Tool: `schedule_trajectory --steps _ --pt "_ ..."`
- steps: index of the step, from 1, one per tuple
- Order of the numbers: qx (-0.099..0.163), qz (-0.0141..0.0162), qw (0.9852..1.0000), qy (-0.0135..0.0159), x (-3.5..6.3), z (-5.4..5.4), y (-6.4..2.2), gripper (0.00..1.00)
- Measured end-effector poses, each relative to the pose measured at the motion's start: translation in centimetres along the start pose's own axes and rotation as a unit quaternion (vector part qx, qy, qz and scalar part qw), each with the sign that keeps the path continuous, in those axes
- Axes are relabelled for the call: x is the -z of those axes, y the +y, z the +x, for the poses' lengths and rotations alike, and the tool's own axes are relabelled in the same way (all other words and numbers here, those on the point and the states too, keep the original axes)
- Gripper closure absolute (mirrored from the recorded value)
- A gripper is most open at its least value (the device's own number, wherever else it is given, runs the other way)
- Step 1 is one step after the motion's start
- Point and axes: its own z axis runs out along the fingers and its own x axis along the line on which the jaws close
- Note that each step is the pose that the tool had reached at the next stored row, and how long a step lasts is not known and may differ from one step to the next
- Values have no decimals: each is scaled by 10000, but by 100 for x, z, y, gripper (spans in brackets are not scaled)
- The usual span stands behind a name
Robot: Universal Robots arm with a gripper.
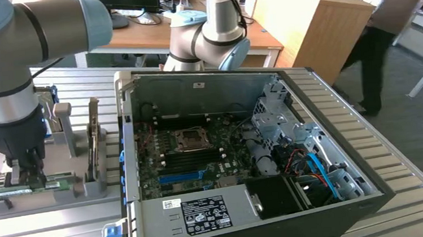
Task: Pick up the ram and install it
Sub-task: 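Pick up the ram and move it above insertion slot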
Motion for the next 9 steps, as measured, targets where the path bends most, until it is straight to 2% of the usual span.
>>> schedule_trajectory --steps 9 --pt "0 0 10000 0 199 3 6 88"
